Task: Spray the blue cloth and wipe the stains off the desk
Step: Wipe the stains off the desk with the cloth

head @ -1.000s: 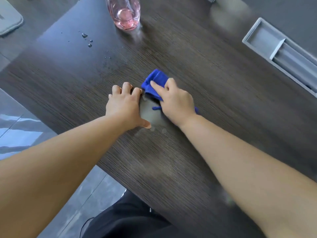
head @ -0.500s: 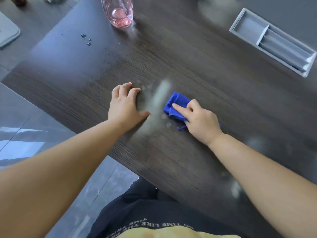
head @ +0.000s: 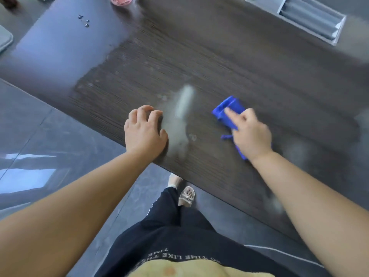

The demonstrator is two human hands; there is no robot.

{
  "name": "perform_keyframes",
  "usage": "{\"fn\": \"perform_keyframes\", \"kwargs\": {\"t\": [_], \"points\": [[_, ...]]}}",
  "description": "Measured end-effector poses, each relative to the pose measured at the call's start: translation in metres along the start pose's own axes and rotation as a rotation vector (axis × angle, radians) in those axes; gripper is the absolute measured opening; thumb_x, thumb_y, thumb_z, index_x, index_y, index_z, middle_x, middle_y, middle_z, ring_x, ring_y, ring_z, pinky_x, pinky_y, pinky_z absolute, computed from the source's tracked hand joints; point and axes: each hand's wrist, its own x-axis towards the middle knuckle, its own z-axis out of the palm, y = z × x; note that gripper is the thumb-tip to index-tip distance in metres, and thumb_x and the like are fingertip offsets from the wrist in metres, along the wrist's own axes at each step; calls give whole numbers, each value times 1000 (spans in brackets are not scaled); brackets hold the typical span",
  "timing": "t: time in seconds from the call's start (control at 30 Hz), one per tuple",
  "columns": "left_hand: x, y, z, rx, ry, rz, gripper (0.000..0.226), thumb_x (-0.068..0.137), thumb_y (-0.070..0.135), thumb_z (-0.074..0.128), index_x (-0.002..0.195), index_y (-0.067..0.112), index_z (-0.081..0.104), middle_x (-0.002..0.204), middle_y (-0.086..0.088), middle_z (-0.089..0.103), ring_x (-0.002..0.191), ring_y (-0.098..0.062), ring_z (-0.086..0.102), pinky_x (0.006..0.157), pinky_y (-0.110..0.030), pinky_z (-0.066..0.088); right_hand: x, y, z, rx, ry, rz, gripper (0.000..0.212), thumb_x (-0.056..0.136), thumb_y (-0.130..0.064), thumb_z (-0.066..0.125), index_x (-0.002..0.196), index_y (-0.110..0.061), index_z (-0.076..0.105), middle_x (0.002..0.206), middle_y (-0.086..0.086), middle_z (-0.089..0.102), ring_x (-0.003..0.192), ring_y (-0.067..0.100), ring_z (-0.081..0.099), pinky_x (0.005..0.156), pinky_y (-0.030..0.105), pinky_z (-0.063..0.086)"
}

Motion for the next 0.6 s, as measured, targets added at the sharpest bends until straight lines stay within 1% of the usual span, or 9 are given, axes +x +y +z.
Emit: {"fn": "perform_keyframes", "kwargs": {"t": [0.07, 0.13, 0.23, 0.3, 0.33, 0.43, 0.5, 0.53, 0.6], "points": [[-6, -5, 3, 15, -33, 20, 47, 87, 29, 53, 132, 20, 44, 142, -3, 34, 131, -28, 24, 108, -36, 22, 4, -5, 0, 15, 31, 293, 50, 89, -15, 55, 137, -28, 47, 113, 13, 49, 77, 37, 59, 69, 43, 47], [-8, -7, 3, 40, -65, 45, 50, 87, 28, 52, 135, 19, 41, 144, -3, 33, 131, -29, 25, 108, -35, 24, -4, -41, 2, 43, -1, 329, 53, 91, -18, 53, 141, -30, 40, 119, 11, 45, 83, 36, 59, 72, 42, 44], [-4, -10, -3, 31, -84, 45, 49, 87, 23, 50, 135, 19, 41, 141, -4, 38, 128, -30, 30, 105, -36, 29, -40, -77, 13, 64, -135, -70, 51, 85, -17, 54, 136, -25, 49, 106, 11, 51, 67, 30, 59, 58, 37, 49], [-1, -15, -8, 47, -103, 83, 49, 86, 19, 49, 134, 19, 41, 138, -5, 41, 124, -31, 33, 103, -36, 31, -58, -59, 15, 73, -78, -242, 50, 72, -17, 55, 121, -22, 64, 84, 9, 54, 47, 26, 53, 38, 29, 45], [-1, -18, -10, 54, -117, 106, 49, 85, 18, 49, 134, 19, 42, 138, -5, 42, 123, -31, 34, 102, -36, 32, -62, -42, 15, 61, -14, -247, 51, 69, -15, 56, 118, -21, 66, 81, 9, 54, 44, 27, 52, 36, 29, 44], [3, -31, -14, 35, -151, 189, 51, 84, 14, 48, 134, 19, 41, 141, -2, 41, 124, -29, 35, 103, -34, 31, -60, -23, 8, 21, 59, 178, 51, 79, -5, 59, 127, -20, 59, 94, 14, 54, 57, 34, 56, 52, 39, 49], [5, -40, -18, -41, -169, 227, 52, 84, 11, 48, 134, 19, 42, 141, -2, 41, 126, -27, 34, 104, -31, 28, -51, -43, 12, 11, 90, 486, 52, 87, -8, 56, 136, -24, 49, 109, 14, 50, 70, 37, 58, 63, 40, 46], [5, -45, -20, -84, -172, 235, 52, 83, 9, 48, 134, 18, 42, 140, -2, 42, 127, -27, 34, 105, -30, 27, -44, -60, 18, 23, 109, 548, 53, 89, -11, 54, 139, -26, 45, 114, 13, 48, 74, 37, 58, 64, 39, 42], [10, -59, -26, -119, -142, 244, 52, 83, 7, 49, 134, 17, 44, 139, -5, 42, 129, -28, 31, 106, -32, 26, -30, -109, 32, 29, 76, 483, 55, 89, -14, 53, 141, -28, 41, 118, 10, 46, 78, 35, 58, 63, 35, 37]]}}
